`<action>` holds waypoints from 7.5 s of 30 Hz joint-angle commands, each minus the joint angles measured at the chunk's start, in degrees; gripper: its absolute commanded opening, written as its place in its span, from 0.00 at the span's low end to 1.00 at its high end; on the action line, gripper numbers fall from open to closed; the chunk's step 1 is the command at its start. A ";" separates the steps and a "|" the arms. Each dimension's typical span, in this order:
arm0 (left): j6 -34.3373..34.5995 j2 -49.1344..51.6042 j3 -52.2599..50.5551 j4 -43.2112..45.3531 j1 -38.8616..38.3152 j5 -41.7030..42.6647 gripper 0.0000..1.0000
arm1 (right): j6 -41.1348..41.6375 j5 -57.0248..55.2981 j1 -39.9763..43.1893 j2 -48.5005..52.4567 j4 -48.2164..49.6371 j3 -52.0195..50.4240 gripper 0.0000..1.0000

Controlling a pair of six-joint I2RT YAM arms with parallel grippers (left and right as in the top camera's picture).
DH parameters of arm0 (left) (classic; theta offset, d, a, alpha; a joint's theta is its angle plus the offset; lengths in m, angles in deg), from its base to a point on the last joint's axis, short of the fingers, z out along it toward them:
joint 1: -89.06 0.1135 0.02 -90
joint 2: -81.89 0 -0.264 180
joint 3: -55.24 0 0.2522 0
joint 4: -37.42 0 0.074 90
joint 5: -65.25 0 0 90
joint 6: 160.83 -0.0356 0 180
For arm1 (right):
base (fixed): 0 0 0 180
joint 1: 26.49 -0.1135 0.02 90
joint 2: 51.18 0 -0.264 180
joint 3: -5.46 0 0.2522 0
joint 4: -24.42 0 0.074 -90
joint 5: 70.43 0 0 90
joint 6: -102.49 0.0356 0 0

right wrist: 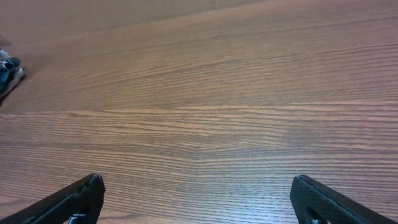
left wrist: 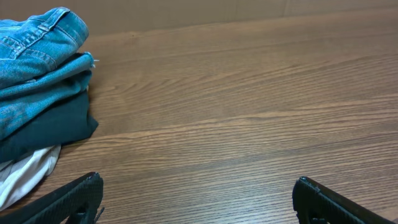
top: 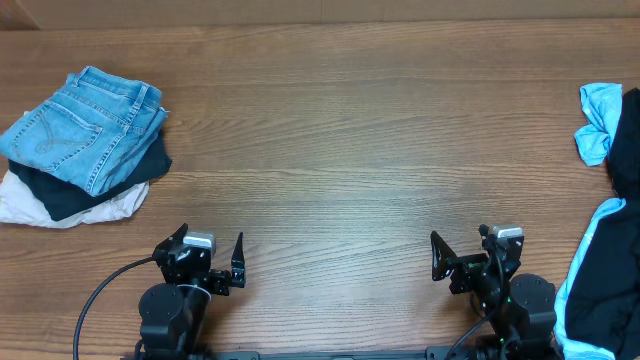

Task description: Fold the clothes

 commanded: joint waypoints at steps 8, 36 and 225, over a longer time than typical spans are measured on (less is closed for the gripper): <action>-1.07 -0.50 -0.50 0.20 0.31 0.59 1.00 | -0.13 0.11 0.15 -0.61 0.13 -0.70 1.00; -1.07 -0.50 -0.50 0.20 0.31 0.59 1.00 | -0.11 0.11 0.15 -0.61 0.13 -0.70 1.00; 0.83 72.19 99.06 -48.09 0.42 3.91 1.00 | 12.07 11.17 34.80 112.52 -32.50 106.18 0.91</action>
